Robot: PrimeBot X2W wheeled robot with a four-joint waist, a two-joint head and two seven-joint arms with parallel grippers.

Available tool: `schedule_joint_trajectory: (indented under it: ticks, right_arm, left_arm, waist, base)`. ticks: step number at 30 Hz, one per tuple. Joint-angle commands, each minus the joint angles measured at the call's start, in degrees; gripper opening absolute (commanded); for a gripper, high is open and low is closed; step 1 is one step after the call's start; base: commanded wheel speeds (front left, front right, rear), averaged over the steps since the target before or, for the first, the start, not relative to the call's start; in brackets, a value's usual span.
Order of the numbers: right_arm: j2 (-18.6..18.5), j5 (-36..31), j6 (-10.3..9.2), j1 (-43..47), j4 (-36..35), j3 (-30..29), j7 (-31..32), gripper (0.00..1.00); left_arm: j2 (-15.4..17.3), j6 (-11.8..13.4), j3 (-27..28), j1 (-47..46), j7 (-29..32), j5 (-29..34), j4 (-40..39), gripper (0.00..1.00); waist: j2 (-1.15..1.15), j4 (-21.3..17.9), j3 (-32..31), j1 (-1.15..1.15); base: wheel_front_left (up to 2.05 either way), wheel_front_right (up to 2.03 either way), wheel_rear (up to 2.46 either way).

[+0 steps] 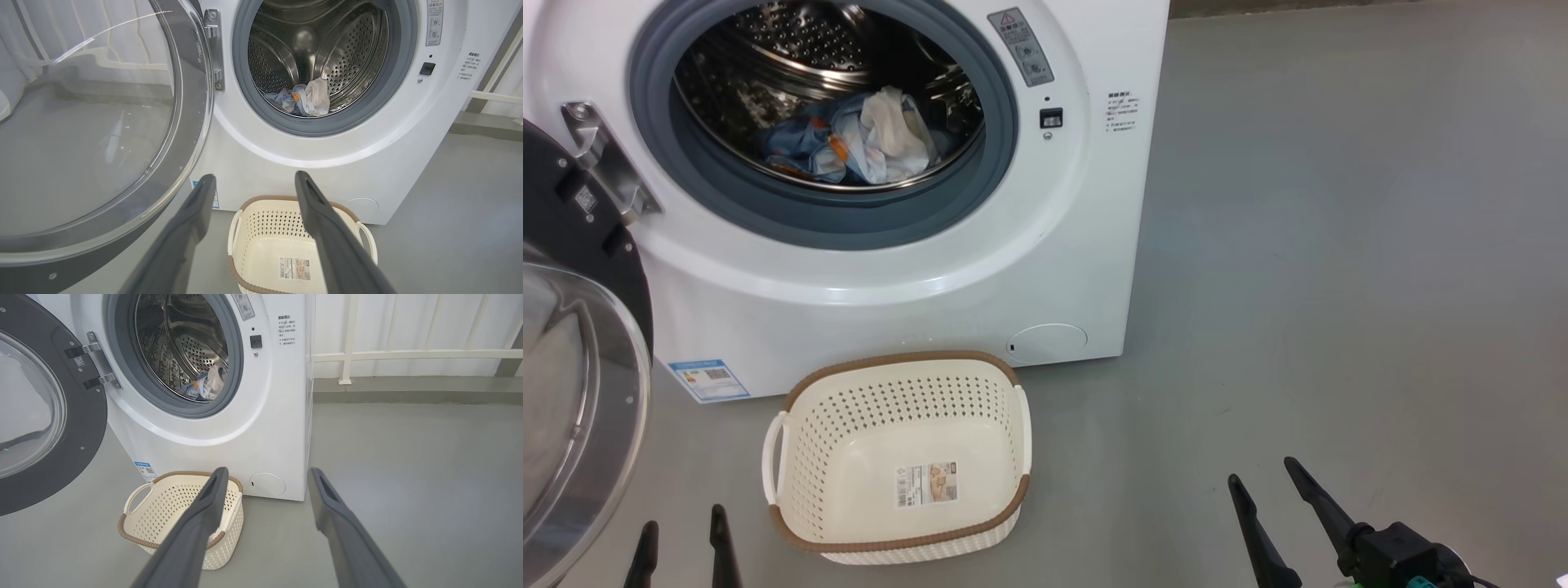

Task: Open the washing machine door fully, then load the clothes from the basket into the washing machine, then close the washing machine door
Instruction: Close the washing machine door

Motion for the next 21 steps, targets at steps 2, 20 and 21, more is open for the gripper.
schedule_joint_trajectory:
  ticks: [2,20,21]
  right_arm:
    - [-0.46,0.16,0.09,-0.92,-1.56,1.16,-0.28,1.00]
    - [-0.46,-0.91,0.09,-3.19,-1.51,2.23,-0.28,1.00]
    - [-0.46,-1.22,0.09,-3.41,-1.32,2.33,-0.28,1.00]
  left_arm:
    - [0.72,-0.13,1.90,-1.06,-0.48,0.24,-1.53,1.00]
    - [0.72,0.37,2.47,-2.87,-0.48,0.62,-1.80,1.00]
    - [0.72,0.55,2.42,-2.93,-0.48,0.49,-1.85,1.00]
  waist:
    - [0.00,0.03,0.03,0.00]
    - [0.00,10.67,0.06,0.00]
    - [0.00,11.78,0.01,0.00]
  base:
    - [0.00,0.00,0.00]
    - [0.00,0.00,0.00]
    - [0.00,0.00,0.00]
